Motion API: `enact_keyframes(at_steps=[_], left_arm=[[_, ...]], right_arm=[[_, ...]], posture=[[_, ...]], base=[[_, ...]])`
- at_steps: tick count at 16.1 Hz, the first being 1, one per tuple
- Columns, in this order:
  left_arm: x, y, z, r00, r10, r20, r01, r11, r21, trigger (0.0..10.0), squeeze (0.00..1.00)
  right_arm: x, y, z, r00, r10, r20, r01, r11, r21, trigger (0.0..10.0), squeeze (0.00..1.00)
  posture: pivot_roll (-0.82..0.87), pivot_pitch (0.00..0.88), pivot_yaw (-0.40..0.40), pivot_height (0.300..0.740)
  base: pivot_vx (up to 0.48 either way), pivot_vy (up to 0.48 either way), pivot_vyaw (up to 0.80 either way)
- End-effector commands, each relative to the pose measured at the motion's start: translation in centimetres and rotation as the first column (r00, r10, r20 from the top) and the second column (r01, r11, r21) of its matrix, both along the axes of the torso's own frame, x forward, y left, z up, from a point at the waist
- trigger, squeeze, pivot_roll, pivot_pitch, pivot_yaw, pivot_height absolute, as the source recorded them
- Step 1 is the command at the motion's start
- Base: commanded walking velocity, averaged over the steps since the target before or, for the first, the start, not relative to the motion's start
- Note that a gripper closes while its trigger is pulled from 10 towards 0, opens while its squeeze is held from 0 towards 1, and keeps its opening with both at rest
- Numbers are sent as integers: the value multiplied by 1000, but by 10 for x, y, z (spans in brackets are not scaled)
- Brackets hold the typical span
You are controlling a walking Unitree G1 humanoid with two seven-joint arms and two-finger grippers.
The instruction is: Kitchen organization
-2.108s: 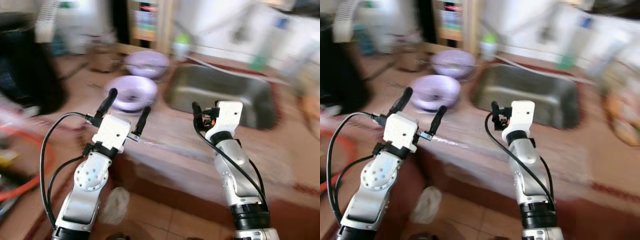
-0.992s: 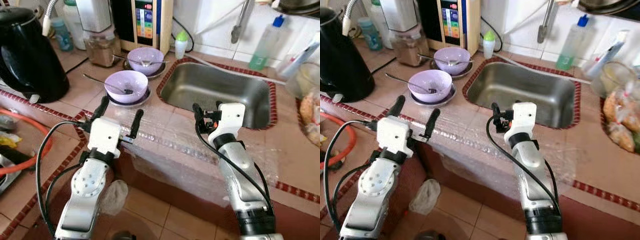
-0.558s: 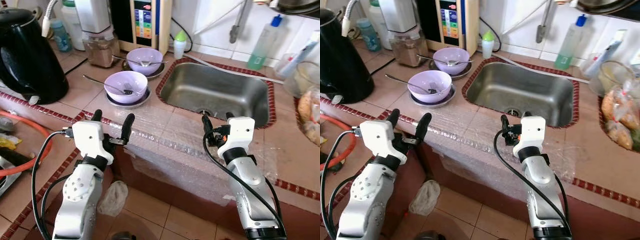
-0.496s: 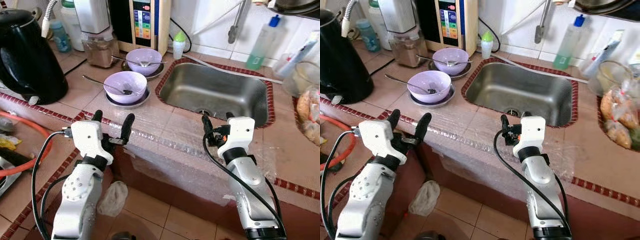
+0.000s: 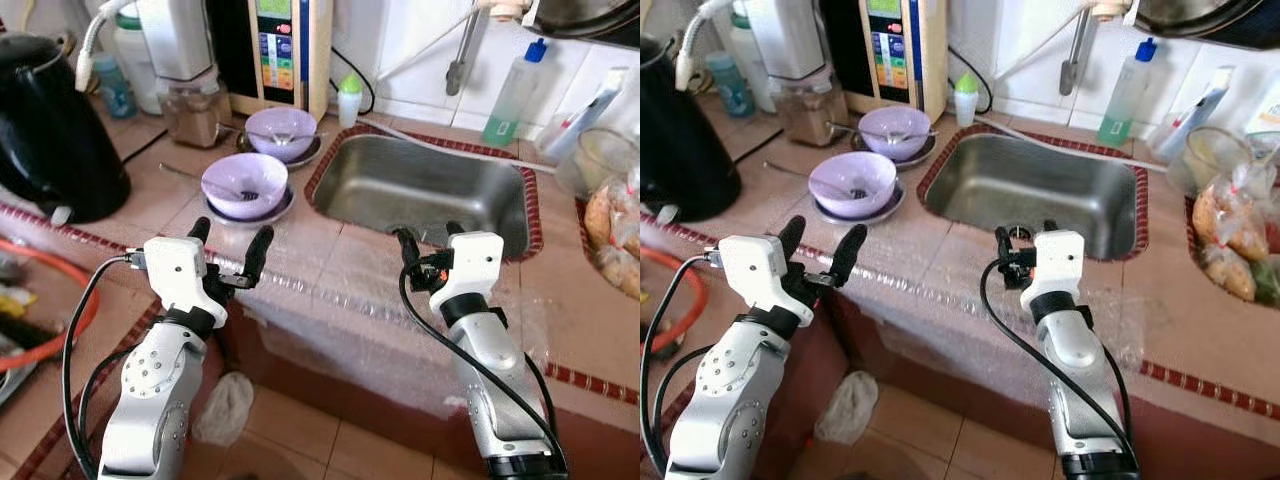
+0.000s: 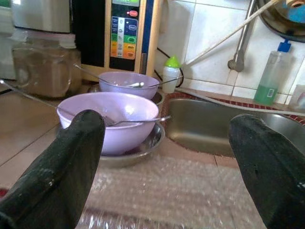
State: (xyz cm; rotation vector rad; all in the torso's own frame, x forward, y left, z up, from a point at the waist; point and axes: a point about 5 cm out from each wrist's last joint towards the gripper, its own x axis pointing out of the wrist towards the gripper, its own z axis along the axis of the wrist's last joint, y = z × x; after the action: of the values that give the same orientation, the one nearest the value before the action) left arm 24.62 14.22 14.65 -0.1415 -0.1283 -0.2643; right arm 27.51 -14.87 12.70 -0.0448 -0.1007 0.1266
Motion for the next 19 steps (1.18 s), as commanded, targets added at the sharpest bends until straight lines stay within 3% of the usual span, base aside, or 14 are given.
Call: enact_keyframes(at_steps=[1,8,12,14,16,19], left_arm=[[0,-1,6,1000,-17,21,17,1000,10,10000,0],[0,-3,5,999,-28,22,28,999,29,10000,0],[0,0,5,999,8,34,-11,997,70,10000,0],[-1,1,6,997,41,60,-48,993,111,10000,0],[-6,-3,5,996,4,93,-22,982,186,10000,0],[-14,-13,-6,986,-123,110,84,947,310,10000,0]], right_arm=[[2,1,5,1000,0,22,0,1000,-1,10000,0],[3,3,5,1000,15,21,-15,1000,-3,10000,0],[4,4,4,1000,22,18,-22,1000,-6,10000,0],[4,4,3,1000,27,16,-27,1000,-7,10000,0],[4,4,3,999,31,13,-31,999,-7,10000,0],[5,5,3,999,37,13,-37,999,-7,10000,0]], posture=[[23,0,15,740],[20,0,14,740],[25,0,9,740],[27,0,7,740],[28,0,5,740],[29,0,3,740]], base=[[330,0,0],[313,0,0],[0,0,0],[0,0,0],[0,0,0],[0,0,0]])
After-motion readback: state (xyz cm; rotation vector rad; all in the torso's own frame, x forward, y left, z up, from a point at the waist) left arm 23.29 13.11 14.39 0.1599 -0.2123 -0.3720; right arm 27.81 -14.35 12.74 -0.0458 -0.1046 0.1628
